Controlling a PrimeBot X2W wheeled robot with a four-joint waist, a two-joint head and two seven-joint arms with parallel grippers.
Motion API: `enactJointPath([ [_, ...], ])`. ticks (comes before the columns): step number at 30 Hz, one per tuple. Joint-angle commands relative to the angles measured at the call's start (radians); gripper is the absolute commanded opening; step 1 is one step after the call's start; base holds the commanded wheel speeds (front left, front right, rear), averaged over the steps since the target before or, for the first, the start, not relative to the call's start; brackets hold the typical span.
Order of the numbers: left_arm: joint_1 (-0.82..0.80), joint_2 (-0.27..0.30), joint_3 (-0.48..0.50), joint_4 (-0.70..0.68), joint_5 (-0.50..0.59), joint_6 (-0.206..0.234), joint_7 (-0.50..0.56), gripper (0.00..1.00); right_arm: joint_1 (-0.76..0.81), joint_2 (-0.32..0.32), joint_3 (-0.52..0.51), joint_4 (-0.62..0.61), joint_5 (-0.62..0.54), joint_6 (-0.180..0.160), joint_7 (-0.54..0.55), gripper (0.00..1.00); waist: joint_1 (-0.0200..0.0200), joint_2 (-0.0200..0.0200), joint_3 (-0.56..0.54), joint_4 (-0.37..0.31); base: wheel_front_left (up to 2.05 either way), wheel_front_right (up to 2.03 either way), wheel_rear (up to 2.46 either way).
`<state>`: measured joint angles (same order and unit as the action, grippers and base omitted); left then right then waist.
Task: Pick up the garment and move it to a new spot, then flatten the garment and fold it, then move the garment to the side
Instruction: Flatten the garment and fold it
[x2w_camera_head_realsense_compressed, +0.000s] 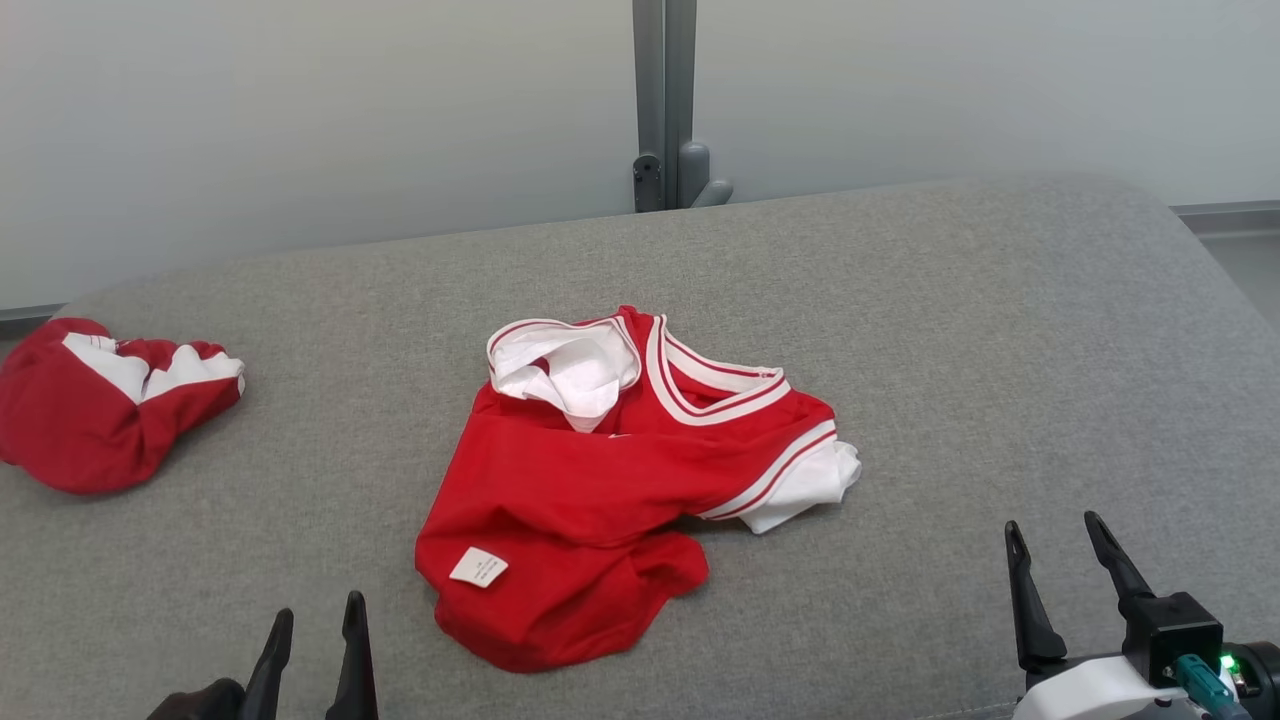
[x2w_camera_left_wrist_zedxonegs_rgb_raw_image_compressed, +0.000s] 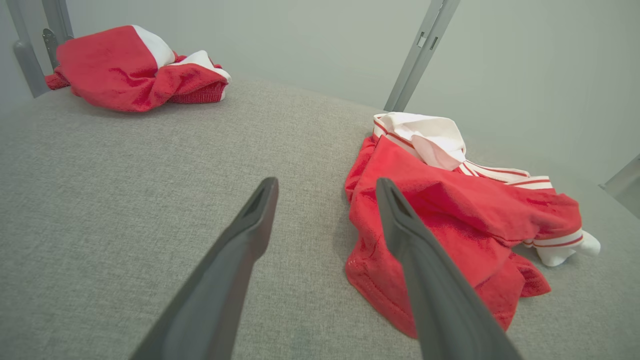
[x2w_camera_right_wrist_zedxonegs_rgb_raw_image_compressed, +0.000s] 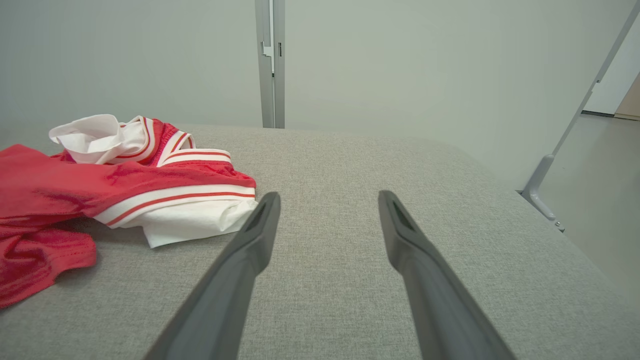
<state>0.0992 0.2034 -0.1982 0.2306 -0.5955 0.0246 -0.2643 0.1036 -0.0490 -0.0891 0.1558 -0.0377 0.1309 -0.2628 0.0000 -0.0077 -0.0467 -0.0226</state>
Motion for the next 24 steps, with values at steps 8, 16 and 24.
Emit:
enactJointPath([
  [8, 0.052, -0.046, 0.050, 0.037, 0.075, -0.083, 0.000, 1.00, 0.002, -0.003, 0.008, -0.004, 0.007, 0.000, -0.003, 1.00, 0.0000, 0.0077, 0.022, 0.003, 0.00, 0.00, 0.00],
  [16, -0.067, -0.088, 0.013, 0.264, 0.037, -0.133, 0.001, 1.00, -0.013, -0.002, 0.022, 0.012, 0.005, 0.000, -0.003, 1.00, 0.0000, 0.0077, 0.045, -0.040, 0.00, 0.00, 0.00],
  [24, -0.154, -0.105, -0.017, 0.428, 0.033, -0.142, 0.001, 1.00, -0.021, -0.002, 0.028, 0.015, -0.010, 0.000, -0.003, 1.00, 0.0000, 0.0077, 0.056, -0.080, 0.00, 0.00, 0.00],
])
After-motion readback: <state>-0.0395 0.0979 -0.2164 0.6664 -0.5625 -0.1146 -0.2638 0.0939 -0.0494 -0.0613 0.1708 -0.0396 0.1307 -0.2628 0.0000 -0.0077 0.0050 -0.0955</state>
